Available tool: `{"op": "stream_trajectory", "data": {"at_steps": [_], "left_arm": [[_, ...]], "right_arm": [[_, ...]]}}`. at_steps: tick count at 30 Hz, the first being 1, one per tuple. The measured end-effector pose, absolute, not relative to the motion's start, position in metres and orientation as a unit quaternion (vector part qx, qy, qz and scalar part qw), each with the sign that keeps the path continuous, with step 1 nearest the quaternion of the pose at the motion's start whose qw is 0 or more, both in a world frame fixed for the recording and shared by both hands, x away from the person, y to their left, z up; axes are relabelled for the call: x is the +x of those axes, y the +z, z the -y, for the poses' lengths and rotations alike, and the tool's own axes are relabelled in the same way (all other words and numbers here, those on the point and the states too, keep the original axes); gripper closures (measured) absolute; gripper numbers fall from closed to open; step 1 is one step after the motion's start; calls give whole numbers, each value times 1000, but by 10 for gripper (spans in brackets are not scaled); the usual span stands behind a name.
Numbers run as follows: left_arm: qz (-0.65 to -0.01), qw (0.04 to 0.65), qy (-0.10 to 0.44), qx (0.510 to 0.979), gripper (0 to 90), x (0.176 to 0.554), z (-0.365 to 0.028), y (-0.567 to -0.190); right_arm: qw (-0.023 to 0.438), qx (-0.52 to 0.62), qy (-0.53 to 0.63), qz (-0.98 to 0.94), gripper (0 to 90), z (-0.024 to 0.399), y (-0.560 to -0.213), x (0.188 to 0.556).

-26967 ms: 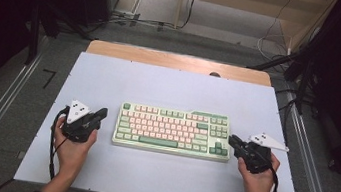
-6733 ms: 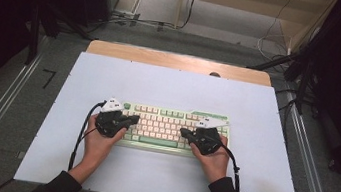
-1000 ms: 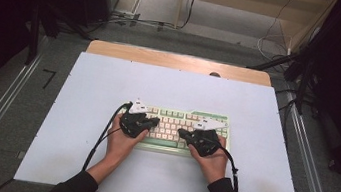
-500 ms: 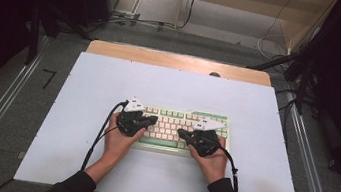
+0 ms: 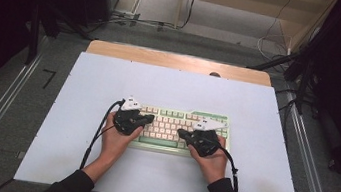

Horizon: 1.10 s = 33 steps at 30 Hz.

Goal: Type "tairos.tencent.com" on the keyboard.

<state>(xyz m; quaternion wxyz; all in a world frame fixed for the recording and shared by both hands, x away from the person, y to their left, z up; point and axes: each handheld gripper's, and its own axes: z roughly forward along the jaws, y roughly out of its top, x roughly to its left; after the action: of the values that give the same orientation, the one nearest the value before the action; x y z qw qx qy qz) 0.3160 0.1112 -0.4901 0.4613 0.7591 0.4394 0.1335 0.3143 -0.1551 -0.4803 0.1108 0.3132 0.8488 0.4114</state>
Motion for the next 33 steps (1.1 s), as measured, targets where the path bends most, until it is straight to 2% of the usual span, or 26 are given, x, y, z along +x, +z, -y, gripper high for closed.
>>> {"op": "stream_trajectory", "data": {"at_steps": [33], "left_arm": [[-451,445,141,760,900,313,-130,-494]], "right_arm": [[109,314,412,-849,878,155,-480,314]]}}
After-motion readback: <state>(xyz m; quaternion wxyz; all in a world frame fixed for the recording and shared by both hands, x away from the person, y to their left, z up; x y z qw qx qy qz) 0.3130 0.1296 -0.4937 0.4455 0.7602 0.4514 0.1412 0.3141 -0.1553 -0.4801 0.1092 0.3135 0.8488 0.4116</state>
